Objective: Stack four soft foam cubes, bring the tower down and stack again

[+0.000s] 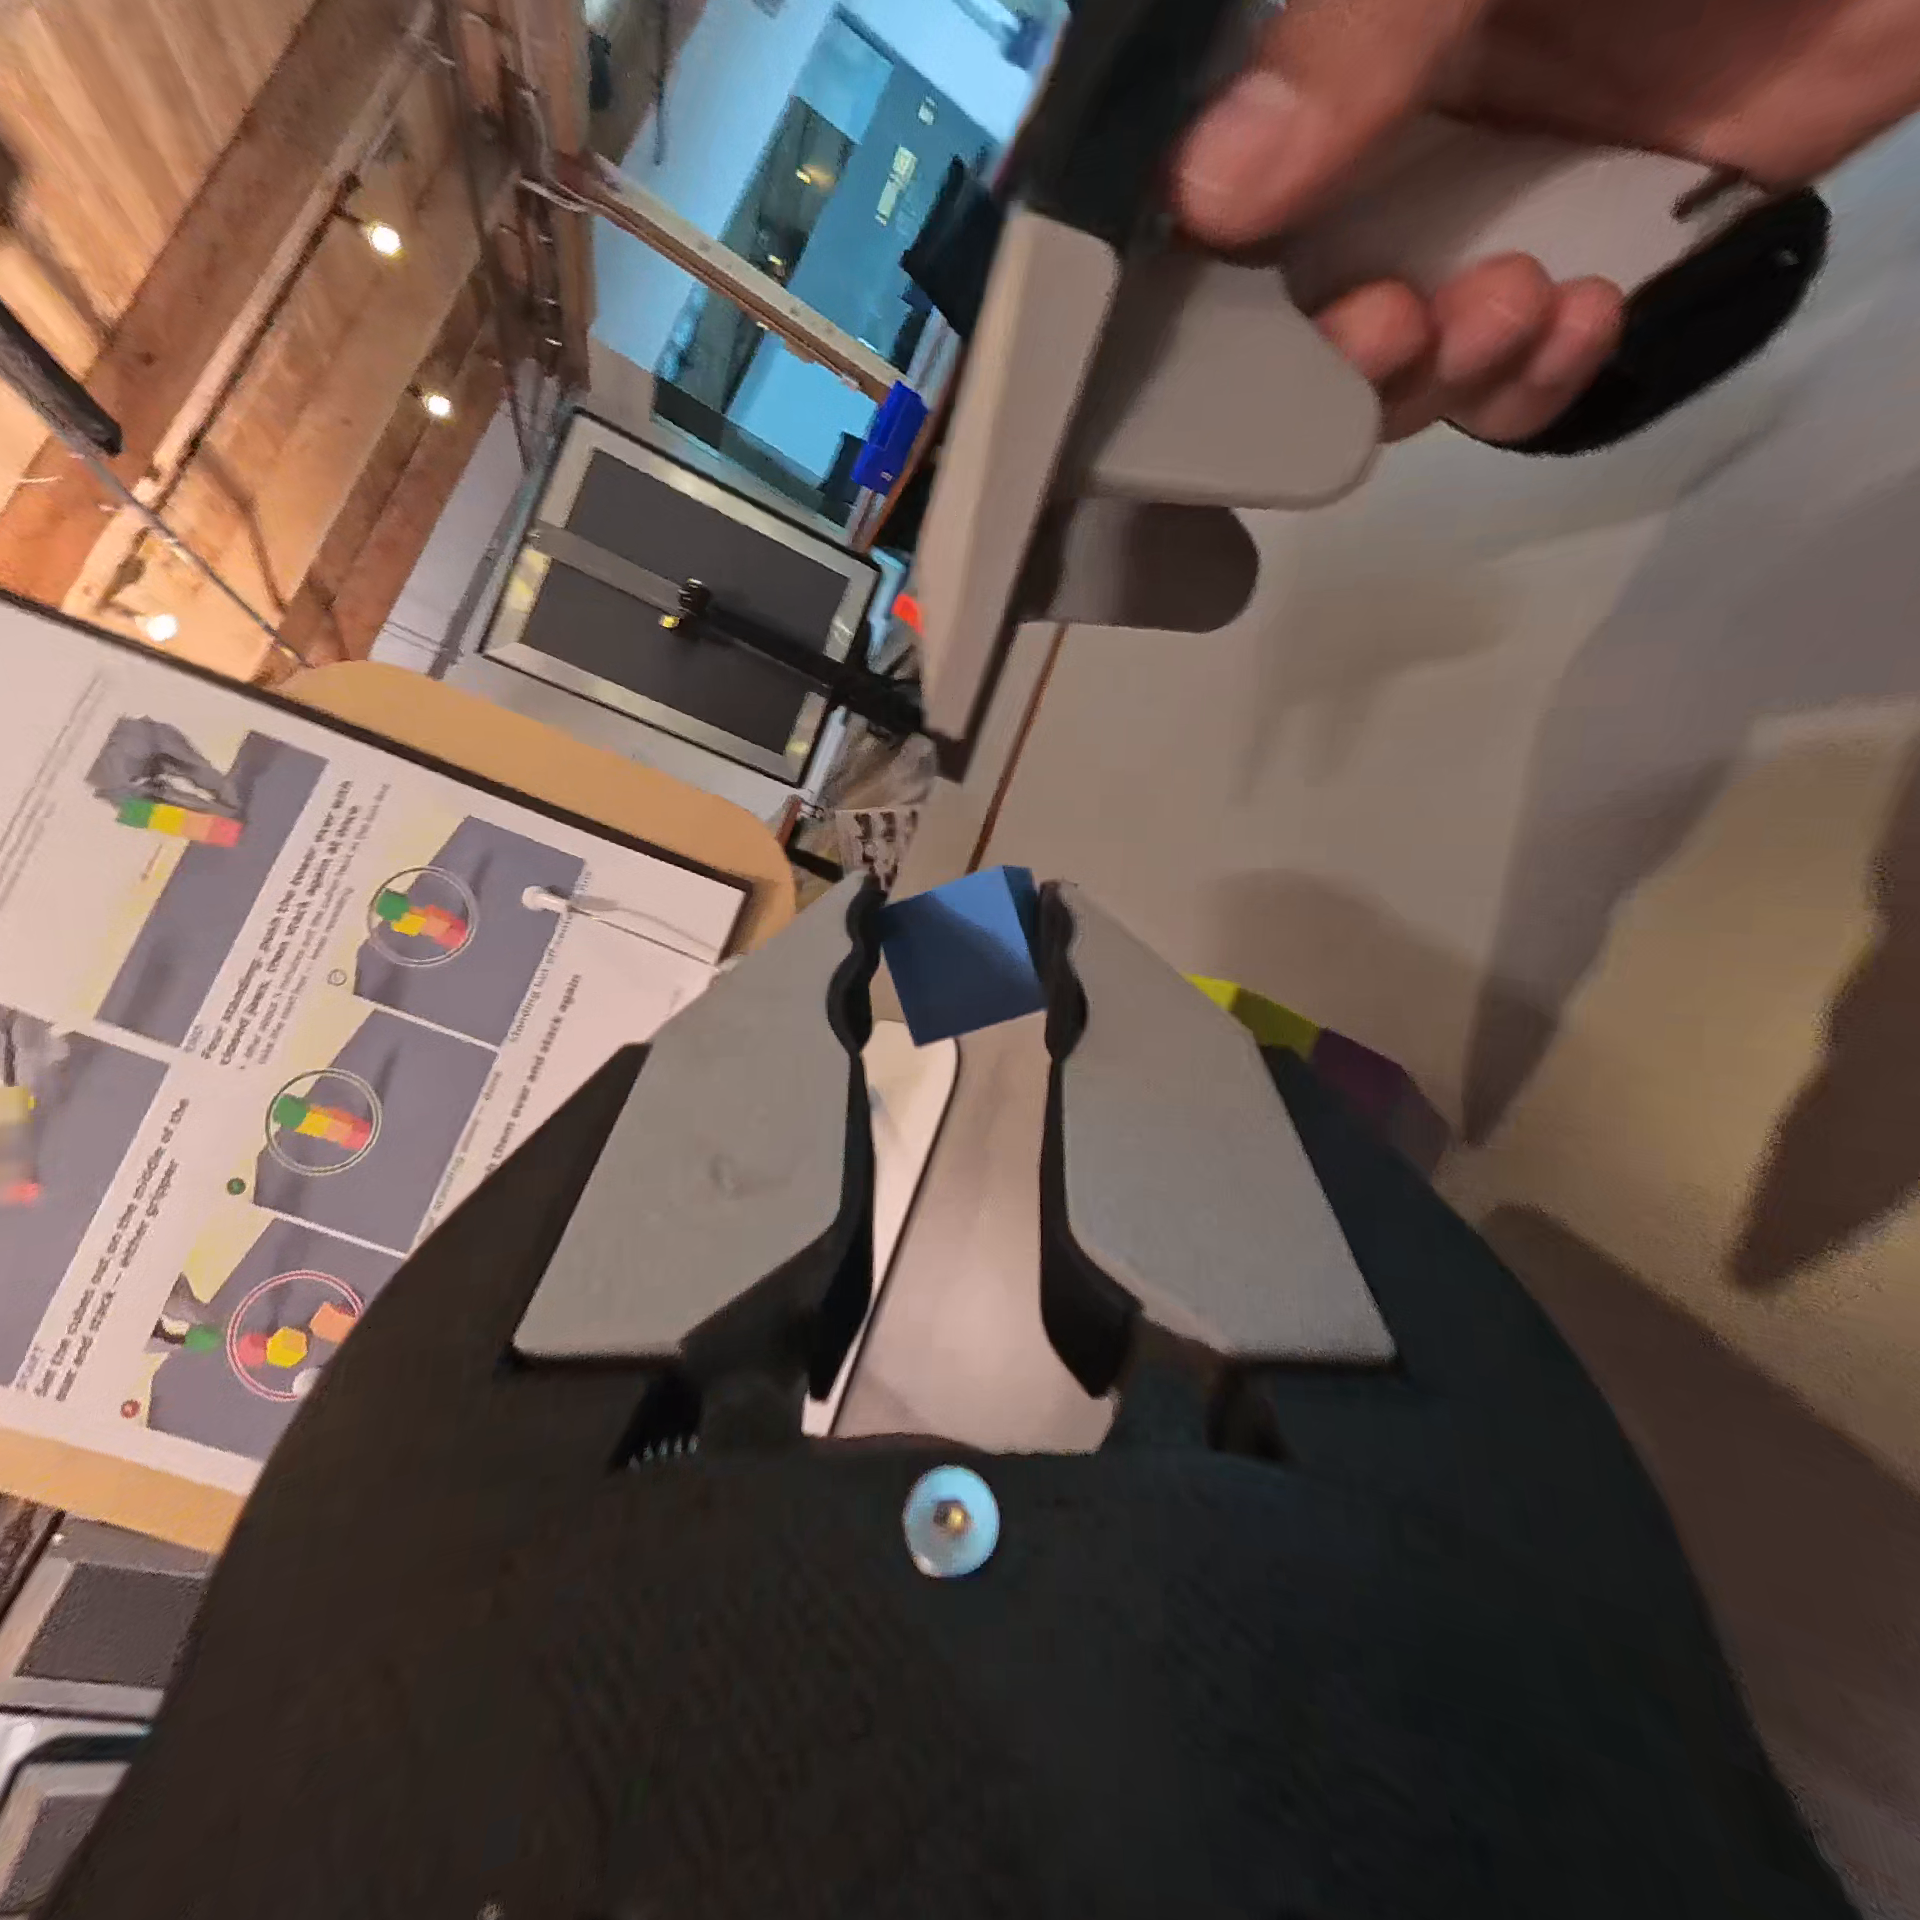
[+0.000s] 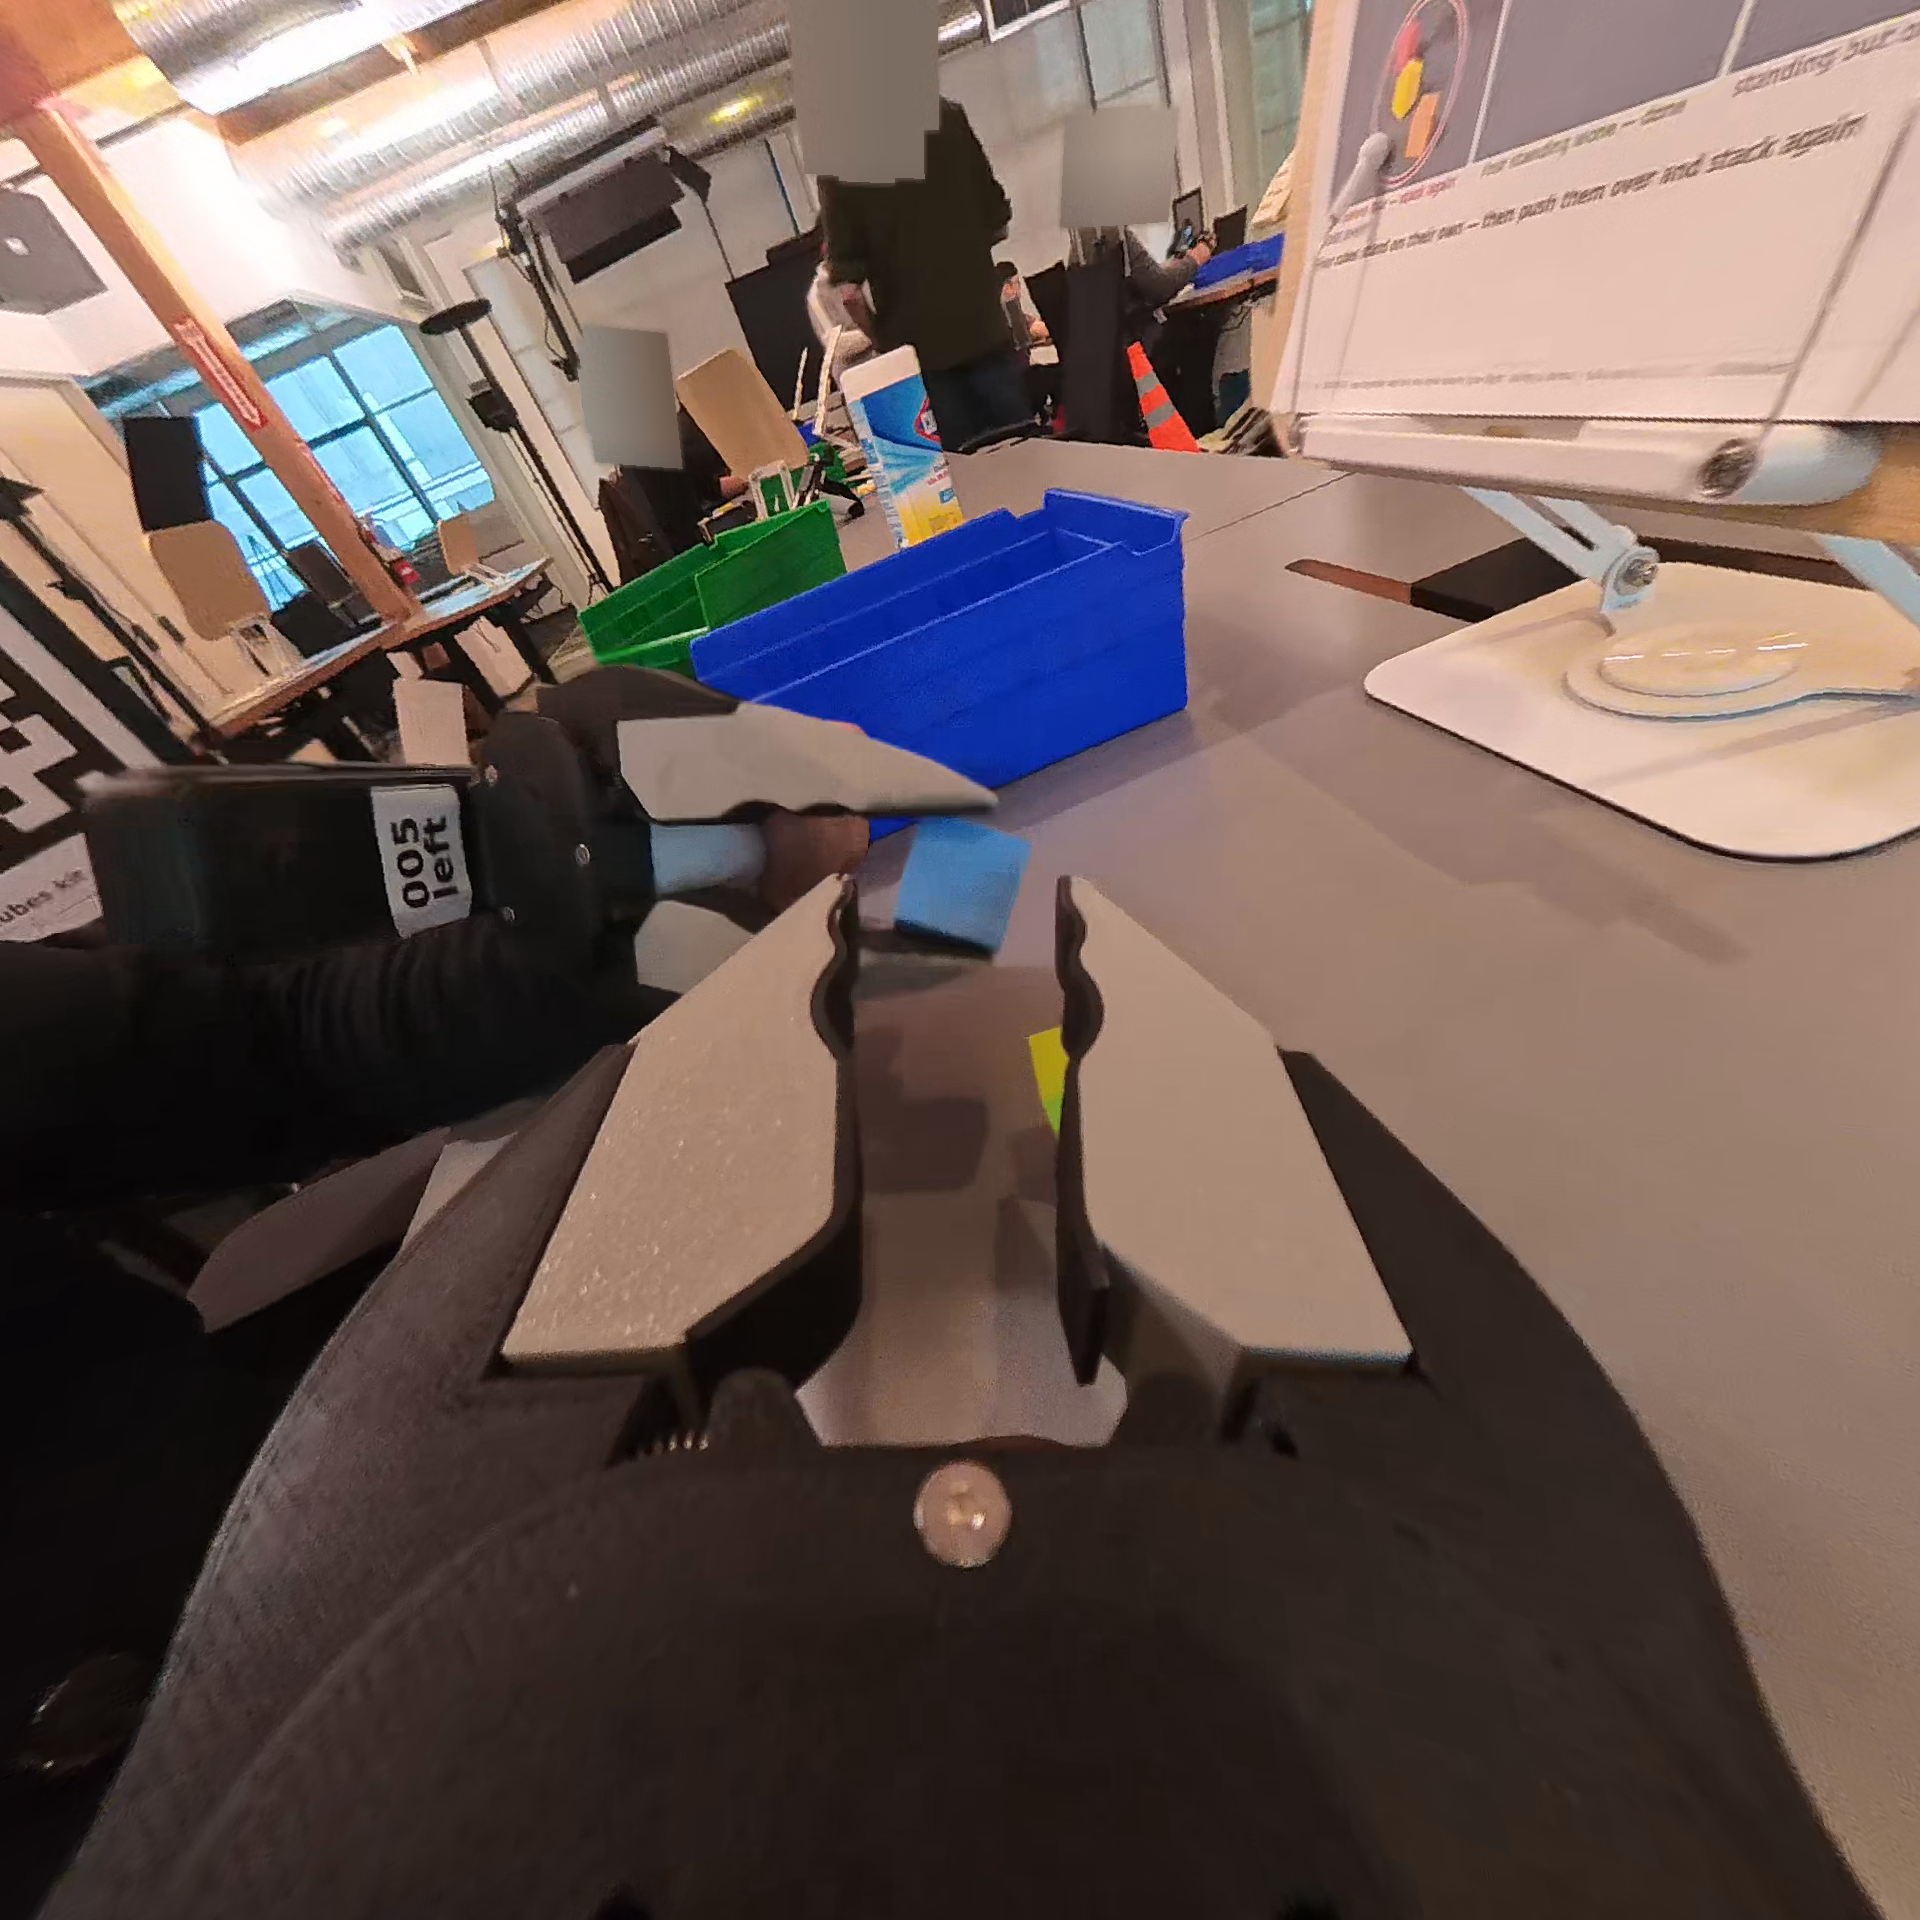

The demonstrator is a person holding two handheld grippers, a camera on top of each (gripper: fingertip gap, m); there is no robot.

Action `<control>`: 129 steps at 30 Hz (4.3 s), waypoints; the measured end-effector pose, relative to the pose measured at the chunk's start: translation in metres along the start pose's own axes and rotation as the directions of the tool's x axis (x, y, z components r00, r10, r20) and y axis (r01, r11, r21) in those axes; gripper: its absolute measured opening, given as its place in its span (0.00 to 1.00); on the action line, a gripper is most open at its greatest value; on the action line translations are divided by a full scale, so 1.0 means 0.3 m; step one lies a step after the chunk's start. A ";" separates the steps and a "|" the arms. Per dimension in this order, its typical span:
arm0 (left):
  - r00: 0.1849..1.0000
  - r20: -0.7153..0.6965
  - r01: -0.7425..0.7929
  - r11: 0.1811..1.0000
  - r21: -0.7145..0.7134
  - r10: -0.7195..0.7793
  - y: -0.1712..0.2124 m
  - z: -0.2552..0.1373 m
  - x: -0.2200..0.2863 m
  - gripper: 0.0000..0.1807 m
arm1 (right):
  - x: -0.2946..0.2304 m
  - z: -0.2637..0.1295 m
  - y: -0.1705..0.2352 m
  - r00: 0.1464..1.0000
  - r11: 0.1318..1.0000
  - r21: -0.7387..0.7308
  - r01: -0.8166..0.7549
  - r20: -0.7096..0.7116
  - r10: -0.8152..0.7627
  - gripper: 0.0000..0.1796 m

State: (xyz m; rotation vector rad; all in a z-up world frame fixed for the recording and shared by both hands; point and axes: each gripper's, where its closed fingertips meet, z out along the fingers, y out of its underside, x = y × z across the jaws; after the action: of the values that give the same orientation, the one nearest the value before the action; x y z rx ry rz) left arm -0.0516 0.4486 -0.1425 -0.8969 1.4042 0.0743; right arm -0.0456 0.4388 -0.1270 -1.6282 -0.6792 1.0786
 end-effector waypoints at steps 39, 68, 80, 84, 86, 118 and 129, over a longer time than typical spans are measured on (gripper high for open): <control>0.995 0.057 -0.079 0.996 -0.028 0.080 -0.014 -0.020 0.023 0.16 | -0.026 0.090 0.086 0.999 0.990 -0.141 0.020 -0.045 -0.027 0.14; 0.983 0.056 -0.171 0.985 -0.028 0.172 -0.008 -0.039 0.017 0.16 | -0.048 0.075 0.080 0.999 0.991 -0.125 0.040 0.014 -0.038 0.13; 0.964 0.064 -0.256 0.965 -0.049 0.259 0.002 -0.040 0.026 0.16 | -0.044 0.071 0.074 0.999 0.991 -0.121 0.049 0.004 -0.048 0.13; 0.970 0.057 -0.235 0.971 -0.052 0.238 0.007 -0.037 0.031 0.16 | -0.039 0.070 0.076 0.994 0.986 -0.138 0.099 -0.024 -0.103 0.13; 0.979 0.037 -0.198 0.979 -0.050 0.200 0.012 -0.038 0.036 0.17 | -0.033 0.069 0.076 0.988 0.979 -0.150 0.140 -0.049 -0.149 0.13; 0.709 -0.430 0.415 0.824 -0.386 -0.559 0.189 -0.036 0.299 0.14 | 0.087 0.092 0.152 0.949 0.935 -0.232 0.270 -0.100 -0.298 0.13; 0.705 -0.437 0.415 0.825 -0.383 -0.558 0.178 -0.036 0.305 0.10 | 0.071 0.092 0.158 0.950 0.929 -0.233 0.286 -0.055 -0.307 0.13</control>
State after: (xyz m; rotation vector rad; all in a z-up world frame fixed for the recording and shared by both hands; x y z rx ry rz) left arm -0.0690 0.4372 -0.2470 -1.5840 1.6340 -0.4516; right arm -0.0646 0.4538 -0.1805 -1.6848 -0.9796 0.7244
